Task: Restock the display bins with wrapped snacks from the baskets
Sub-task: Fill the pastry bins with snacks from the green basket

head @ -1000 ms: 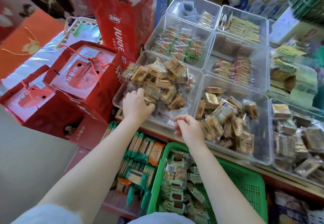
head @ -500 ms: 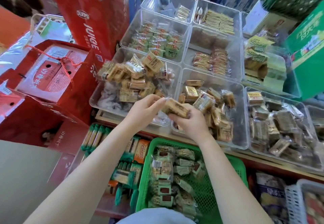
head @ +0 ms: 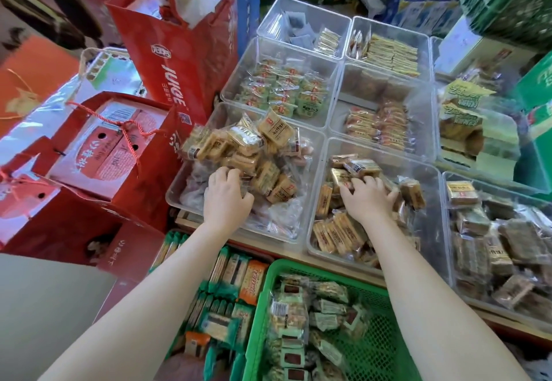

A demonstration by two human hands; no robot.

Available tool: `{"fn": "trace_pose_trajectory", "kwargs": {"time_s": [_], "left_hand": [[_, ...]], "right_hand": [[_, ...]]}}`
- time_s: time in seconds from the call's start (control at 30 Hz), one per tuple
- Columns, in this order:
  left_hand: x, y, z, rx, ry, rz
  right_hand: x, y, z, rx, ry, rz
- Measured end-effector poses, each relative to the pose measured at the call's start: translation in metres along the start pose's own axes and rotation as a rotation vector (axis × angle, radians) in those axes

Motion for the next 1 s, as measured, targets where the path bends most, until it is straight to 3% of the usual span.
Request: {"fn": "trace_pose_trajectory", "kwargs": {"time_s": [0.13,0.3,0.5,0.67,0.83,1.0], "left_hand": [[-0.011,-0.007,0.012,-0.164,0.010,0.079],[-0.024,-0.013,0.025,-0.280,-0.074,0.045],[-0.023,0.011,0.032,-0.236,-0.115,0.034],[-0.007,0.037,0.030,0.122,0.012,0.015],[-0.003,0.016,0.026,0.027,-0.092,0.359],[-0.001,0.001,0.024,-0.154,-0.120,0.341]], "right_hand": [[0.011,0.012,0.037,-0.042,0.023,-0.245],[0.033,0.001,0.097,-0.350,0.323,-0.412],[0.062,-0.012,0.129,-0.525,0.499,-0.313],[0.081,0.004,0.121,-0.801,0.498,-0.169],[0.091,0.010,0.117,-0.729,0.566,-0.076],[0.095,0.005,0.099,-0.708,0.500,-0.071]]}}
Point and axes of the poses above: each hand's wrist, its own x-axis away from the middle knuckle, its own y-axis out of the back of the hand, z = x × y, the point moved 1 cm from there along -x, towards the middle knuckle, and after that the axes turned 11 degrees about -z, right-handed, at the moved point
